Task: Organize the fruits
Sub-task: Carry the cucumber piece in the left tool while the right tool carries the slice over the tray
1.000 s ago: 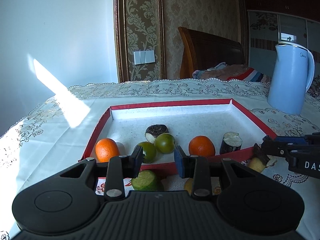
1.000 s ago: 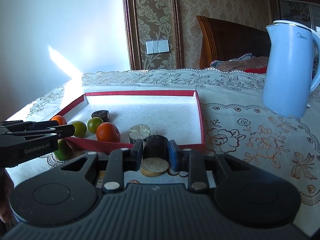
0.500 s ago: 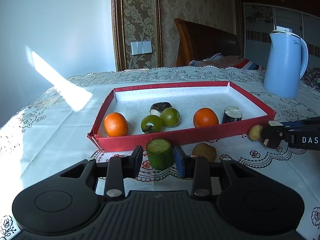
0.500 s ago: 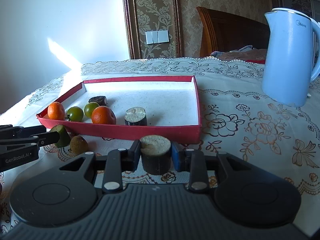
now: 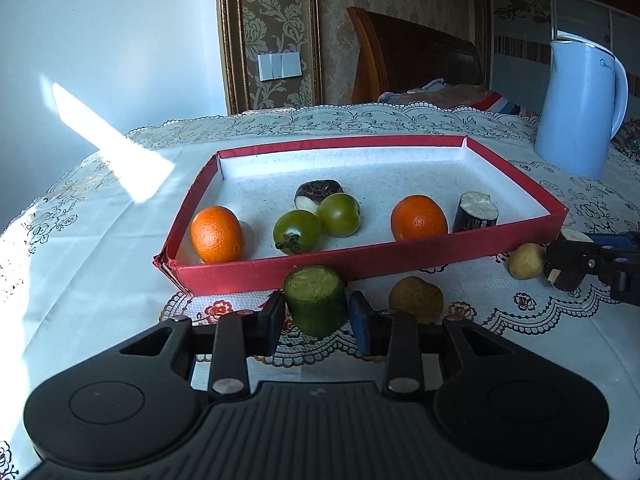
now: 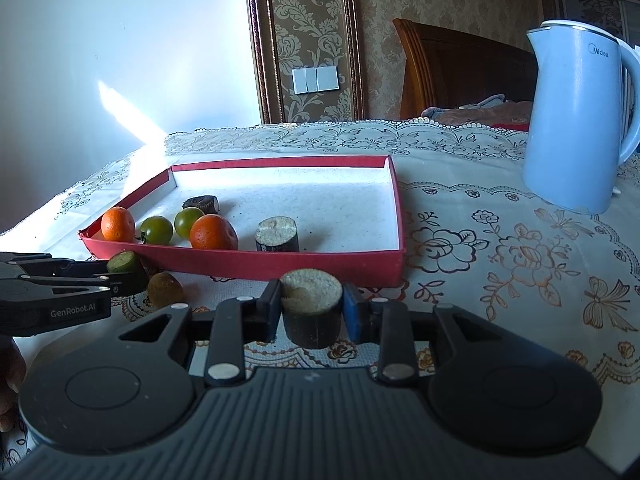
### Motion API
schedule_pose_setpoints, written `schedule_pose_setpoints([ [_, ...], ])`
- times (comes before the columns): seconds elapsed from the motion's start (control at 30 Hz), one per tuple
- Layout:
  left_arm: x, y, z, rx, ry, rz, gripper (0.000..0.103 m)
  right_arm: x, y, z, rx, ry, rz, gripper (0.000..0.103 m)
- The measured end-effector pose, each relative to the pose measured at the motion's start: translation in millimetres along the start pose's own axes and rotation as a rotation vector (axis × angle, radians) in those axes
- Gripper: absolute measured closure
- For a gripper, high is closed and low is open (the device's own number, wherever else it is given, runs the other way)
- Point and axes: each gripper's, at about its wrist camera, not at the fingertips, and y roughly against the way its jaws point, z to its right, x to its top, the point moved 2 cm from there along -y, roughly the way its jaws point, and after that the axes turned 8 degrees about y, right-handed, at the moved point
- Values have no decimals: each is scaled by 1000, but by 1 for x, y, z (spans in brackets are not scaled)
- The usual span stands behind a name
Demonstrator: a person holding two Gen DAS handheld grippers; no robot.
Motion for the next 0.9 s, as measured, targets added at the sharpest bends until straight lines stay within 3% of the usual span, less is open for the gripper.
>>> schedule_pose_setpoints([
  [0.33,0,6,-3,-32,21,30,72,1,7,-1,4,-6,25,73],
  [0.9,26,14,16,29,42,155,72,44,-2,-26,18,32,102,73],
])
